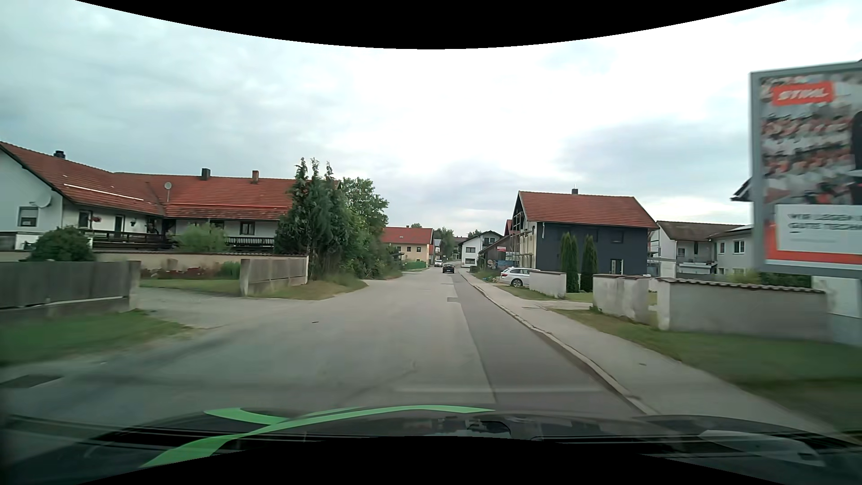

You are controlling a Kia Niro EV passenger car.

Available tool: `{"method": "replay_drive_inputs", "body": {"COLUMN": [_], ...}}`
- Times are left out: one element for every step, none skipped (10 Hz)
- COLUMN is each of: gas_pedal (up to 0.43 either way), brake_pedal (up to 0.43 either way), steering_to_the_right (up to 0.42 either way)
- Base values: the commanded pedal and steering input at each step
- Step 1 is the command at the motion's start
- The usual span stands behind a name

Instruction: Follow the waypoints while adhering to traffic rules and regulations

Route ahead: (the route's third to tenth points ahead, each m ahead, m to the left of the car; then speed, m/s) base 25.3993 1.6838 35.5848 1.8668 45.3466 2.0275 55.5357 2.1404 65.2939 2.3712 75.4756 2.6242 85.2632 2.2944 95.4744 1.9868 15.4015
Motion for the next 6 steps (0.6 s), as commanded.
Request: {"method": "replay_drive_inputs", "body": {"gas_pedal": [0.260,0.260,0.260,0.248,0.197,0.189], "brake_pedal": [0.000,0.000,0.000,0.000,0.000,0.000], "steering_to_the_right": [-0.005,-0.005,-0.004,-0.004,-0.004,-0.004]}}
